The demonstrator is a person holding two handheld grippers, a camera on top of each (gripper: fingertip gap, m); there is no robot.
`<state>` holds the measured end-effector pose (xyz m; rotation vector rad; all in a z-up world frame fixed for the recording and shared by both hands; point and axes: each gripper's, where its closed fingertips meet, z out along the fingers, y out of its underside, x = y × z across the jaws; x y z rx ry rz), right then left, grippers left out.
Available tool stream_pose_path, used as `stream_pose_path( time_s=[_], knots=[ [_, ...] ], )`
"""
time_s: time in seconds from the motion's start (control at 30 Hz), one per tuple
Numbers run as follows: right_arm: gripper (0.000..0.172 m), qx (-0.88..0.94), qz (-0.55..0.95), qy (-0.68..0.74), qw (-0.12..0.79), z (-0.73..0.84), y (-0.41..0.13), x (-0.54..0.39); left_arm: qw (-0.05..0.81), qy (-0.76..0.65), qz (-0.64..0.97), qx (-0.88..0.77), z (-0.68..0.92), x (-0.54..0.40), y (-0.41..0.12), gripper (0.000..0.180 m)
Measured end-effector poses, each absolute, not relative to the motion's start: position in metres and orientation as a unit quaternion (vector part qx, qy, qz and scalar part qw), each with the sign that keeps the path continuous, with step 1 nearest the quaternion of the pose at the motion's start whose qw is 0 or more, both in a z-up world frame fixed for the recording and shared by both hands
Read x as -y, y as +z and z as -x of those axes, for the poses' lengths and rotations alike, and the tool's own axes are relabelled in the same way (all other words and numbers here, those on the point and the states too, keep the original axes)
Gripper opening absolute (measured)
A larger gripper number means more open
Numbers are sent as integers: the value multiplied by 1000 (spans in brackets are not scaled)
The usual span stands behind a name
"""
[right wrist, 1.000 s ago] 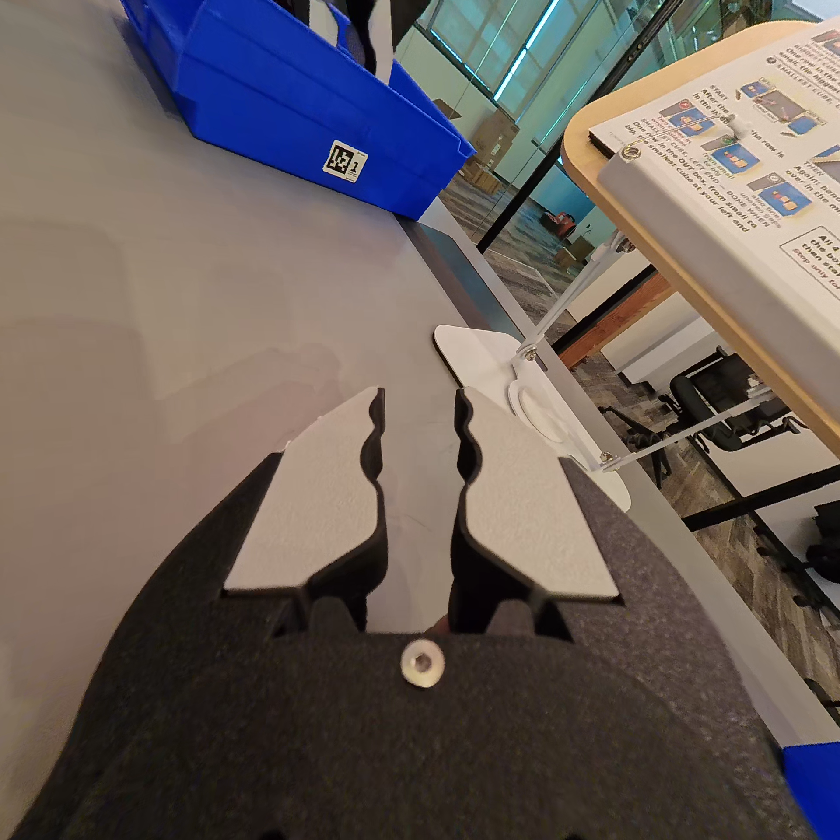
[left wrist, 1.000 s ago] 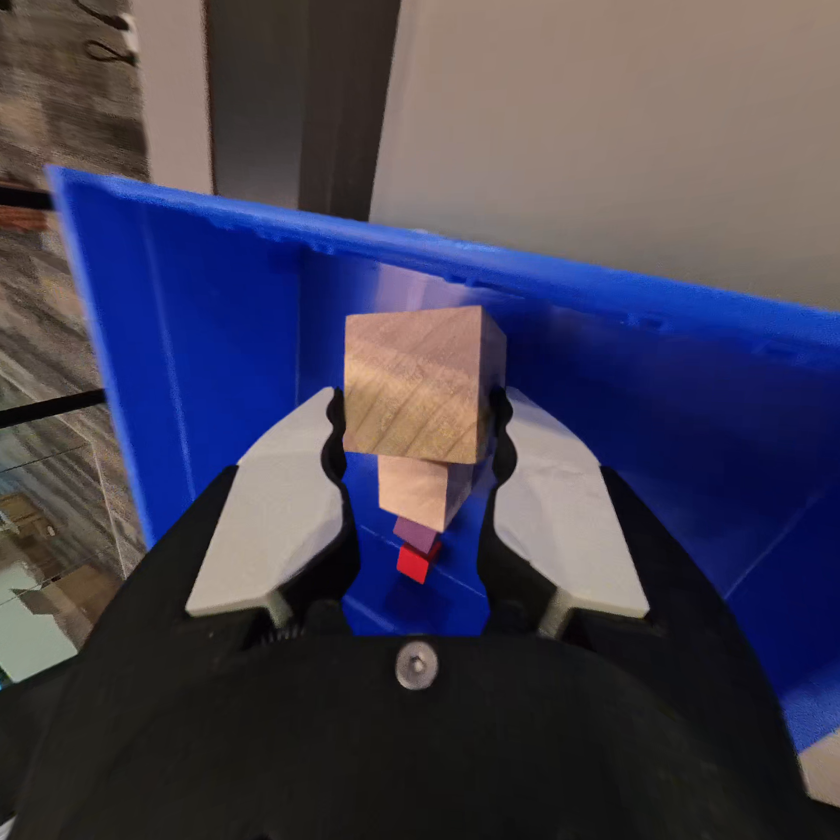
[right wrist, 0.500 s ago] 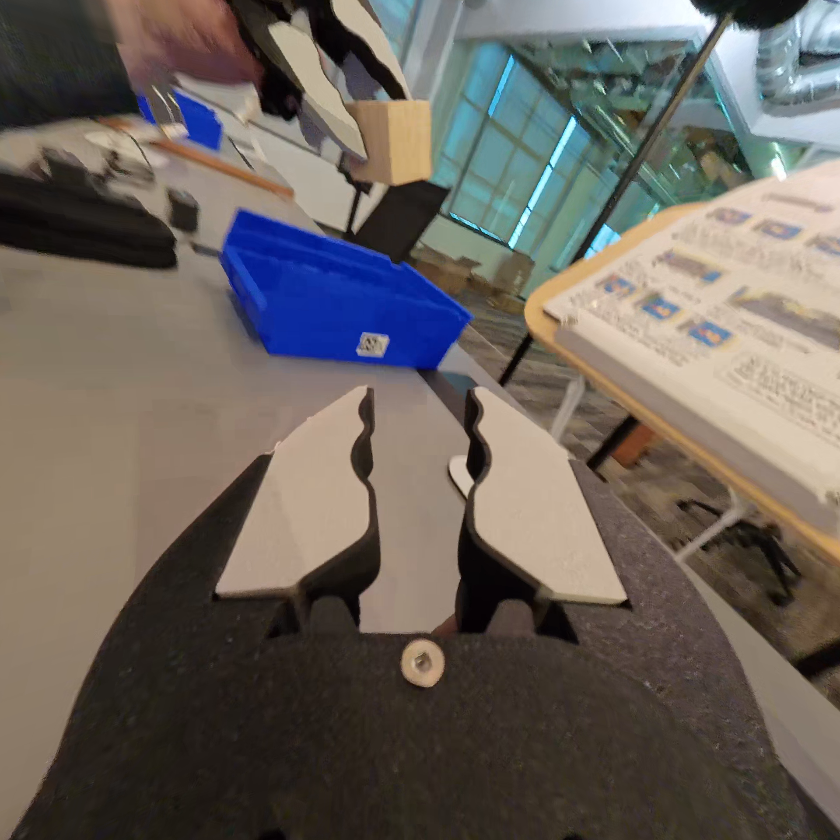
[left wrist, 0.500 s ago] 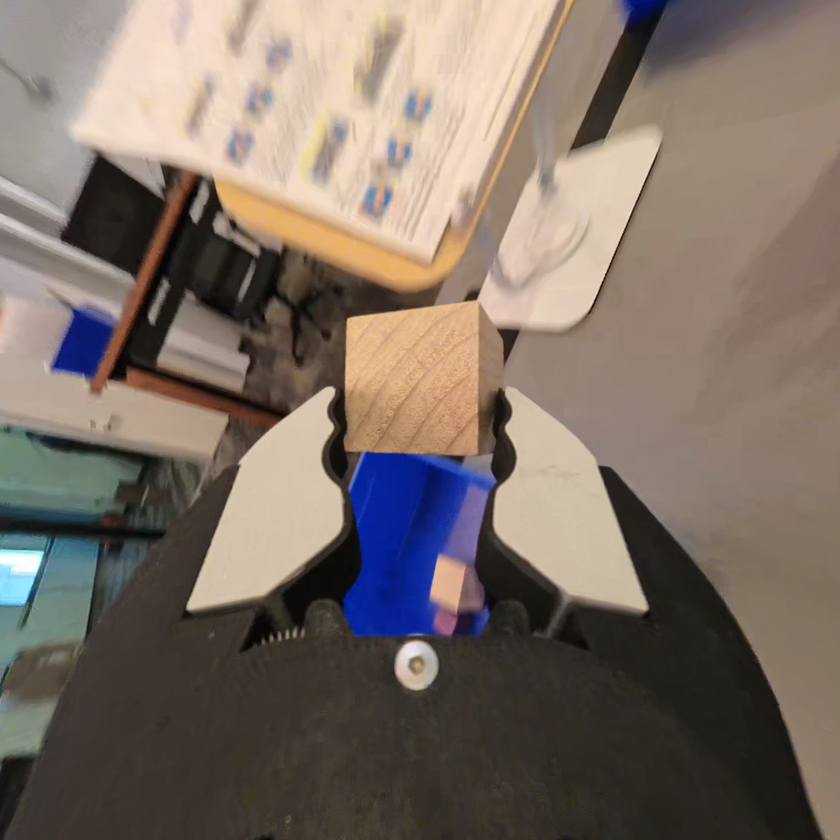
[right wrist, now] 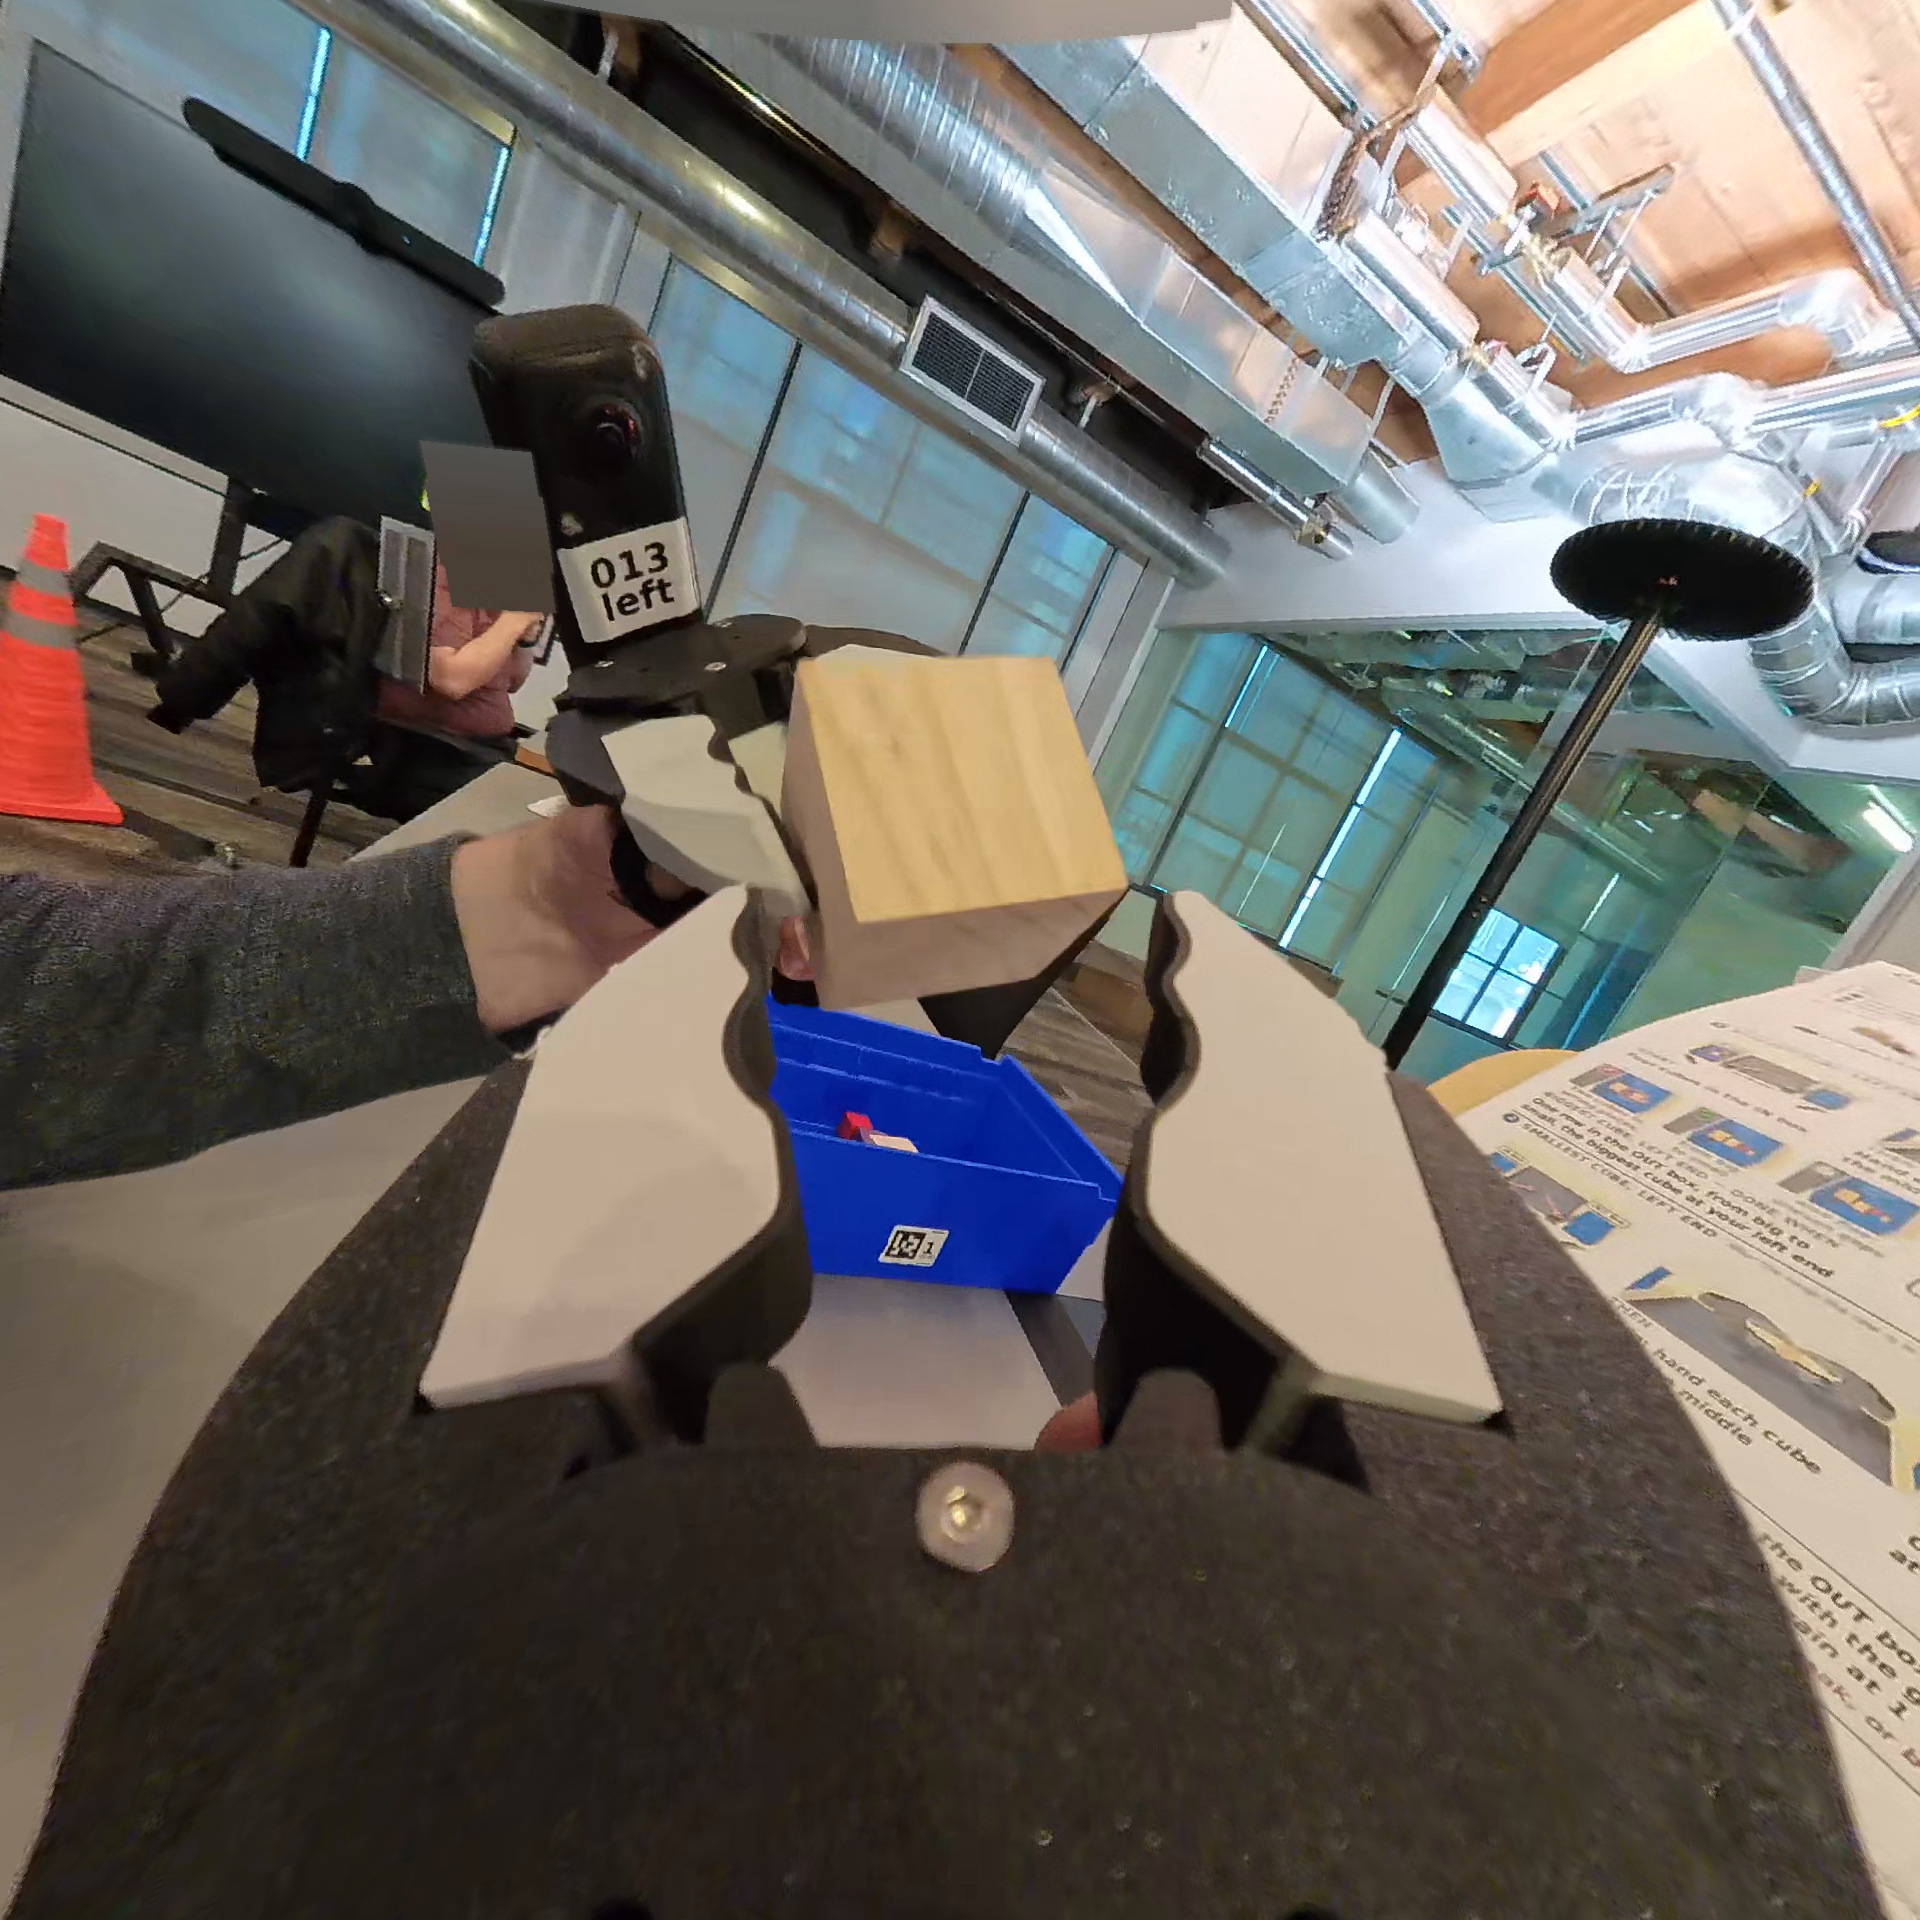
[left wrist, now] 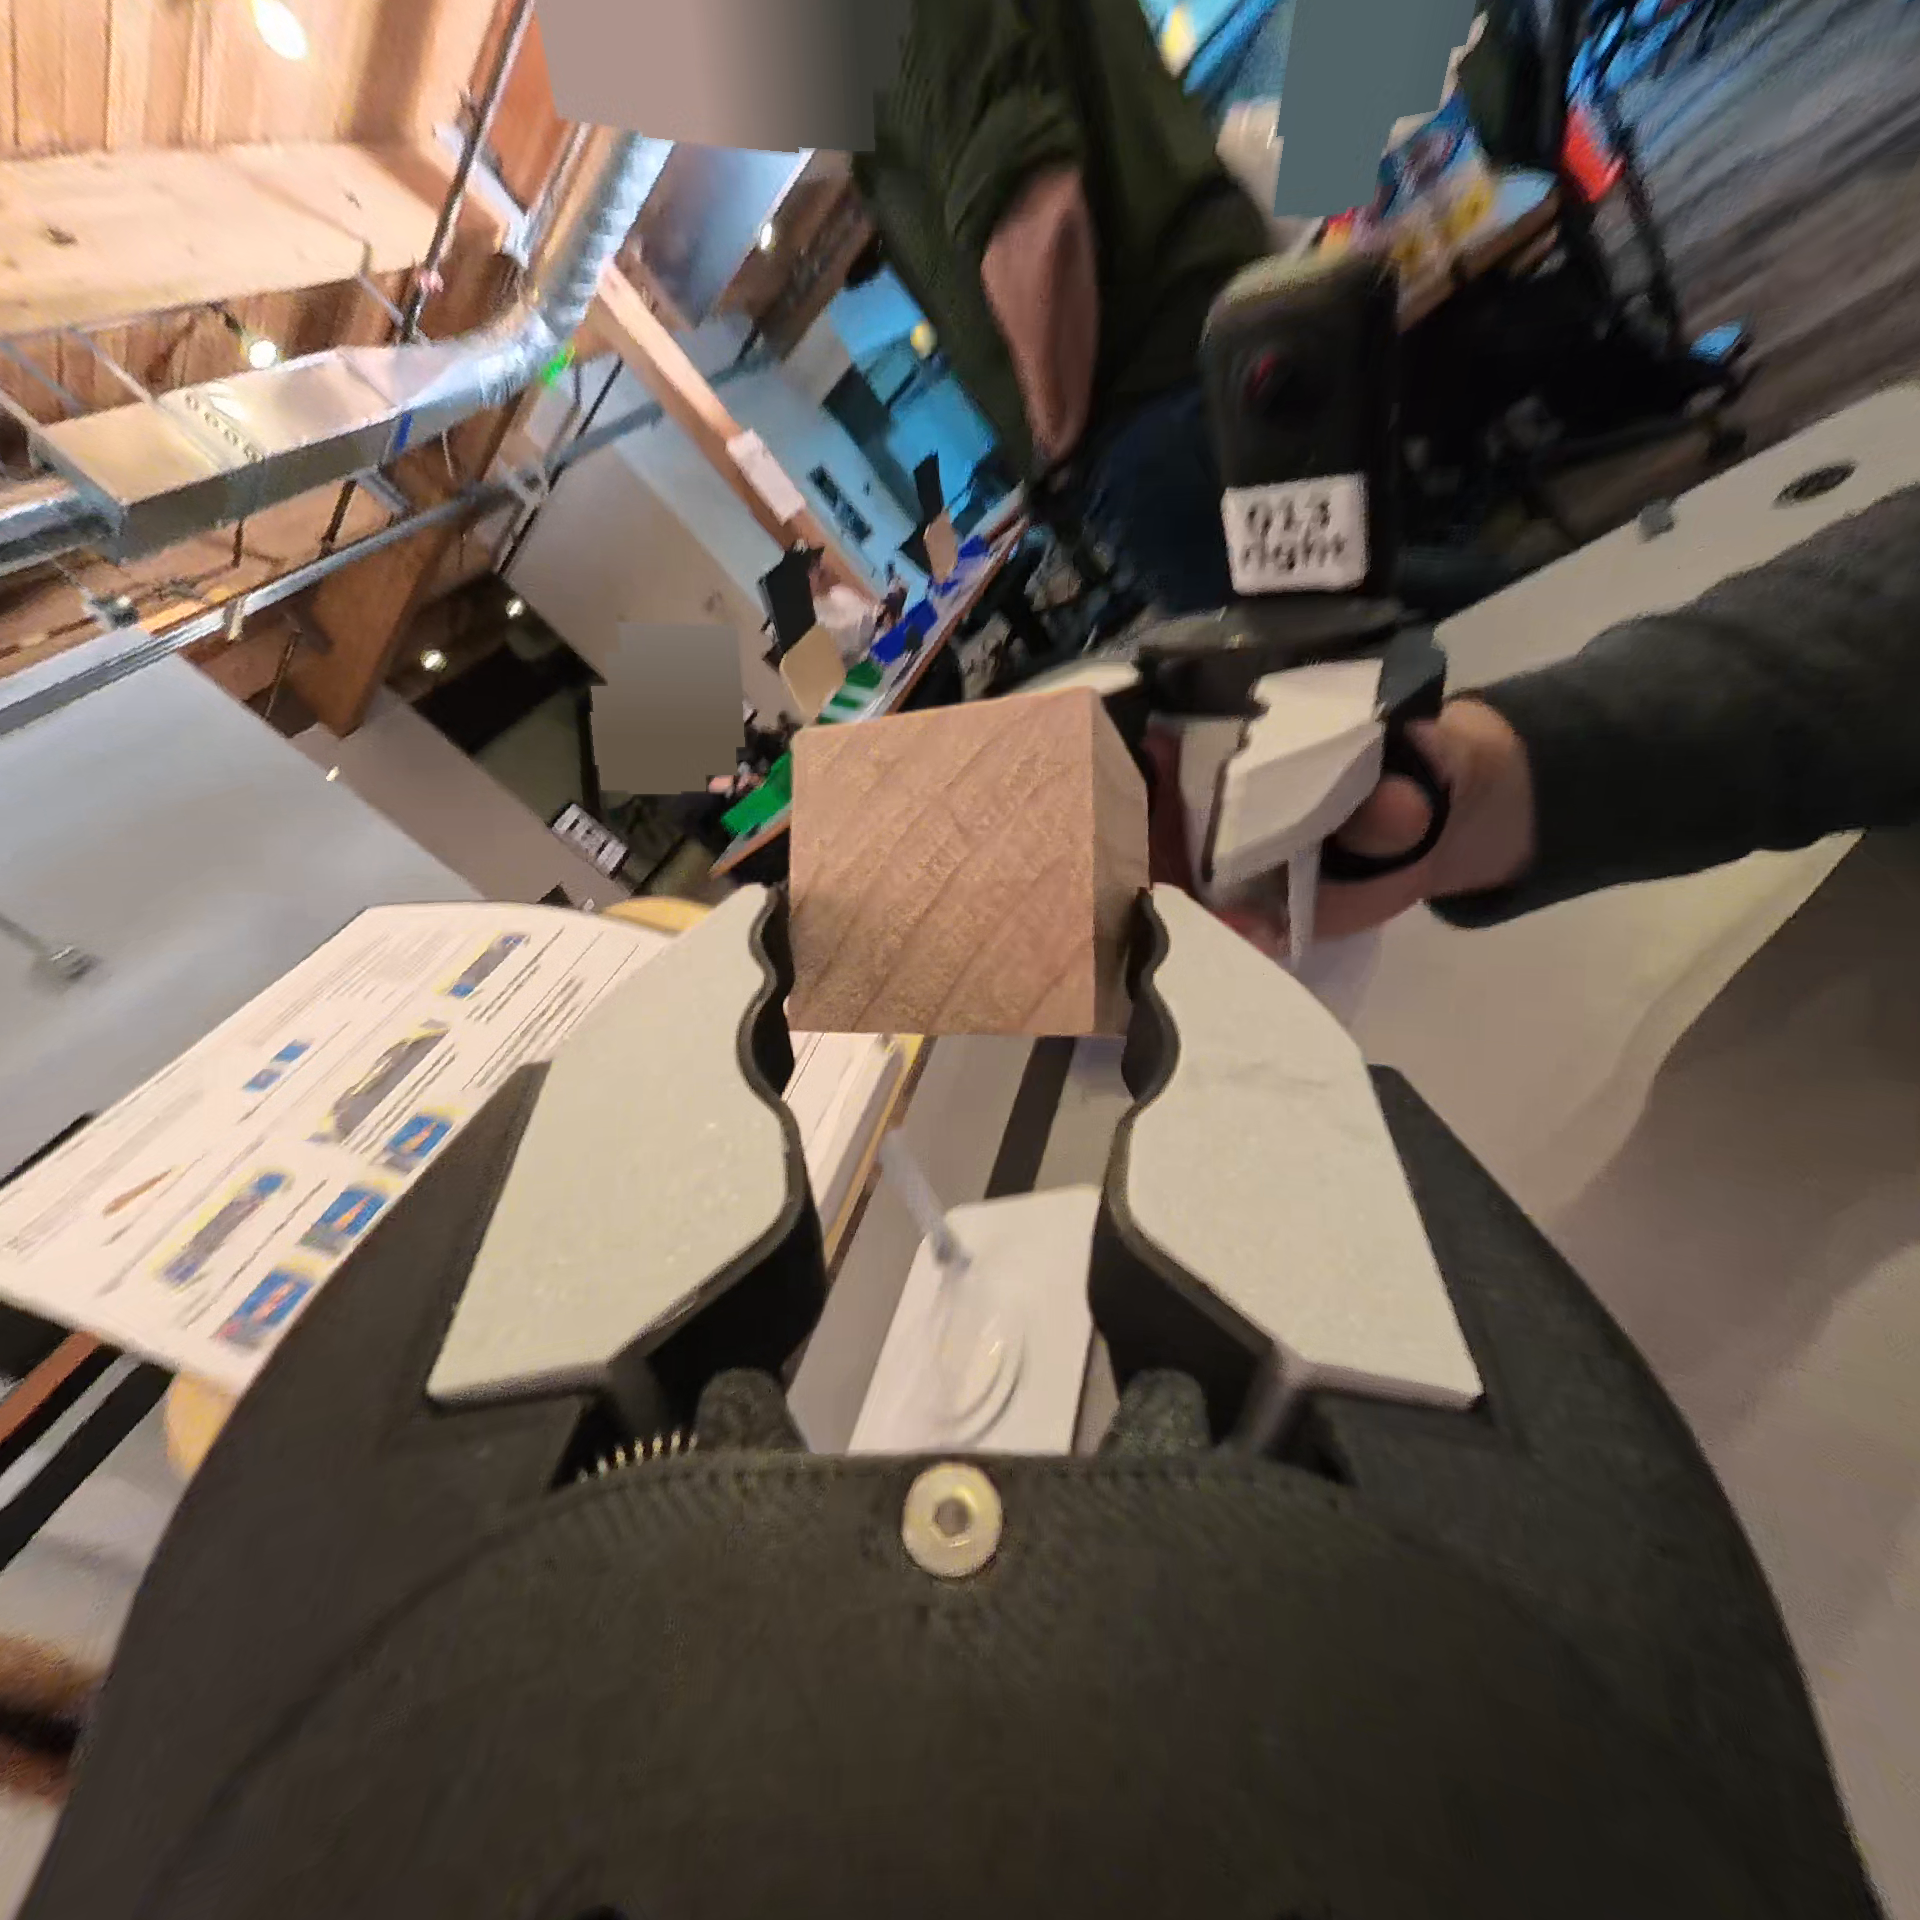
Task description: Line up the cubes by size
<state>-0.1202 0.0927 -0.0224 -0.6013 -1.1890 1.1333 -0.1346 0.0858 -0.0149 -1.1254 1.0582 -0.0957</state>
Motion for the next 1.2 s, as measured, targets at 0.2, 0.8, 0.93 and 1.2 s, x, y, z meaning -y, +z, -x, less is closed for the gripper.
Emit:
stream_pose_path(
  time_s=[0.2, 0.8, 0.93, 1.2],
  knots=[
    [66, 508, 236, 536, 631, 111, -13, -84, 735, -114, 473, -472, 112, -81, -7, 61],
    [55, 503, 222, 563, 617, 103, -9, -78, 720, -164, 473, -481, 109, -77, -14, 59],
    [55, 502, 220, 564, 617, 97, -4, -79, 730, -165, 471, -467, 114, -74, -4, 59],
    [55, 535, 284, 429, 670, 29, 17, -143, 770, -89, 485, -405, 169, -69, 23, 0]
  ],
)
